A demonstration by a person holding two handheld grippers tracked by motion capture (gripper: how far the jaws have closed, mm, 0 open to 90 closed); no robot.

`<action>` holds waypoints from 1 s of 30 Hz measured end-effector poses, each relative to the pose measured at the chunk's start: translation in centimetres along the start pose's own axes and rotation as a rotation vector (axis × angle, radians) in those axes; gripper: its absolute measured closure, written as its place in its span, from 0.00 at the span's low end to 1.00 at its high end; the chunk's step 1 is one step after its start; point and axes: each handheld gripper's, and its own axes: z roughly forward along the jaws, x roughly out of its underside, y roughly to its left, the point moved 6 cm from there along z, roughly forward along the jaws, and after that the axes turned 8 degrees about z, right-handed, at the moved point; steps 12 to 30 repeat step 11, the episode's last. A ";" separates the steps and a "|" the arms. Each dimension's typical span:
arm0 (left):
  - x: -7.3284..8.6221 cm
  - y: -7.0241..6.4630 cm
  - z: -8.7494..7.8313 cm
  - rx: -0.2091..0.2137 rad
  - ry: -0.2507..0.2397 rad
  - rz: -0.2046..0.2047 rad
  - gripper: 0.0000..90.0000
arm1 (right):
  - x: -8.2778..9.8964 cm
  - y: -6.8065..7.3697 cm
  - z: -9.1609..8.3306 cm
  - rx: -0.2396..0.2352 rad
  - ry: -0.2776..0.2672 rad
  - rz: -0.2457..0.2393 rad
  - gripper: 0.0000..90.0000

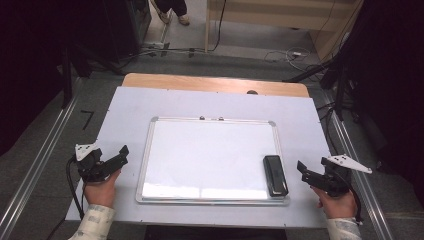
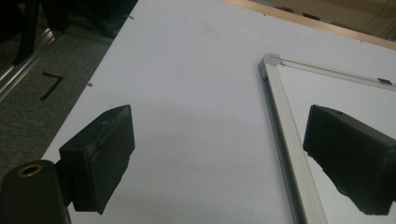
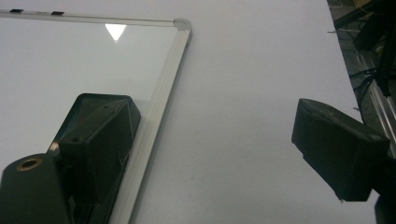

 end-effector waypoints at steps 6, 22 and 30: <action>0.0 0.0 0.0 0.001 0.003 0.002 0.11 | 0.1 -0.6 -0.1 0.016 0.005 0.007 0.12; 0.0 0.0 0.0 -0.001 0.003 0.001 0.11 | 0.1 -1.3 -0.4 0.027 -0.006 0.015 0.12; 0.0 0.0 0.0 -0.001 0.003 0.001 0.11 | 0.1 -1.3 -0.4 0.027 -0.006 0.015 0.12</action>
